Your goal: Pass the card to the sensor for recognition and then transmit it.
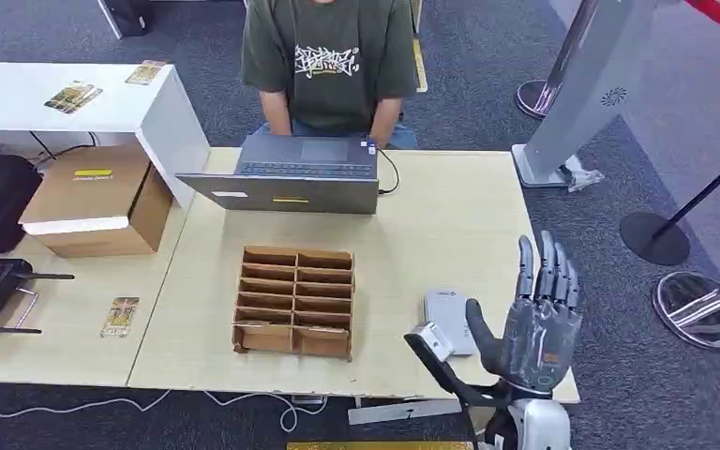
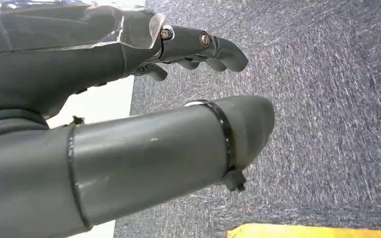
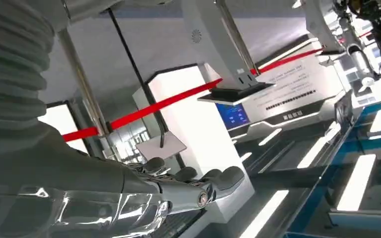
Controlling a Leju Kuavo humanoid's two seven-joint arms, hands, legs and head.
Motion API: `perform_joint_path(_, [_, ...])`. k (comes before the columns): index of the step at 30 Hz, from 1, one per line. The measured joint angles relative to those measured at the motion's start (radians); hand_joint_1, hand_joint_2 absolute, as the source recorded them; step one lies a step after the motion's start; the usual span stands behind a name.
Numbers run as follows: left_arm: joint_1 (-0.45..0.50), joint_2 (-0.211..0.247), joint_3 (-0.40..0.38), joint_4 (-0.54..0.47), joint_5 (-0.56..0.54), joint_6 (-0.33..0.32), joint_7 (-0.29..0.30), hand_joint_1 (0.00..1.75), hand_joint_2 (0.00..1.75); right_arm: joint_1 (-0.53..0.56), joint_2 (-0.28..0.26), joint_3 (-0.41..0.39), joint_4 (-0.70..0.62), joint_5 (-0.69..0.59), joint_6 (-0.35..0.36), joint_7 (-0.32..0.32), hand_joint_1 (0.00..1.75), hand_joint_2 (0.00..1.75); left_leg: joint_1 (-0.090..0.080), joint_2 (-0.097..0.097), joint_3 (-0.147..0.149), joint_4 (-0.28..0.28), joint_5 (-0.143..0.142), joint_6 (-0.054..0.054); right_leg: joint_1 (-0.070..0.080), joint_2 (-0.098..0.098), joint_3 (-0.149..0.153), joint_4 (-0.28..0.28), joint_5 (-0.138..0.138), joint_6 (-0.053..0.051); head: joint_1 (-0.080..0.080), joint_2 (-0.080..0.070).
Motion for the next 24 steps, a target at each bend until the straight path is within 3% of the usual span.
perform_joint_path(14, [0.001,-0.001,-0.001,0.0,0.105,0.041,0.031,0.0,0.0,0.098,-0.005,0.002,-0.033,0.0,0.033,0.092,0.0,1.75,0.0,0.0,0.0,0.0,-0.001,-0.001,0.0,0.0,0.0,0.0,0.0,0.0,0.0,0.0])
perform_joint_path(19, [0.005,-0.001,-0.027,0.0,0.169,0.044,0.043,0.0,0.0,0.099,-0.042,0.057,-0.03,0.0,0.043,0.168,0.0,1.75,0.0,0.0,0.0,0.0,-0.001,-0.001,0.0,0.0,0.0,0.0,0.0,0.0,0.0,0.0])
perform_joint_path(24, [0.008,0.0,-0.069,0.0,0.227,0.045,0.07,0.0,0.0,0.1,-0.06,0.114,-0.02,0.0,0.052,0.194,0.0,1.75,0.0,0.0,0.0,0.0,-0.001,-0.001,0.0,0.0,0.0,0.0,-0.001,-0.001,0.0,0.0])
